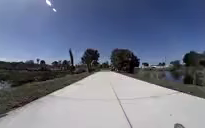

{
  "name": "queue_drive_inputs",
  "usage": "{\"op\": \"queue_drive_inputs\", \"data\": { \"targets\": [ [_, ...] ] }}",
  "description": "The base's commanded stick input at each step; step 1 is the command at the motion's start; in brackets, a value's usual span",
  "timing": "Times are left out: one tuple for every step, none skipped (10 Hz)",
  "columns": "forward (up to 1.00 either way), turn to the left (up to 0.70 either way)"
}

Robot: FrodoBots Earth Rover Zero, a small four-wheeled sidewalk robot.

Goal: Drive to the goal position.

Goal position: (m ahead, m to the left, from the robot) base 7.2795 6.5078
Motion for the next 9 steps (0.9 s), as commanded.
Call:
{"op": "queue_drive_inputs", "data": {
  "targets": [
    [1.0,0.0],
    [1.0,-0.04],
    [1.0,-0.21],
    [1.0,-0.38],
    [1.0,-0.19],
    [1.0,0.0],
    [1.0,0.0],
    [1.0,0.0],
    [1.0,0.0]
  ]
}}
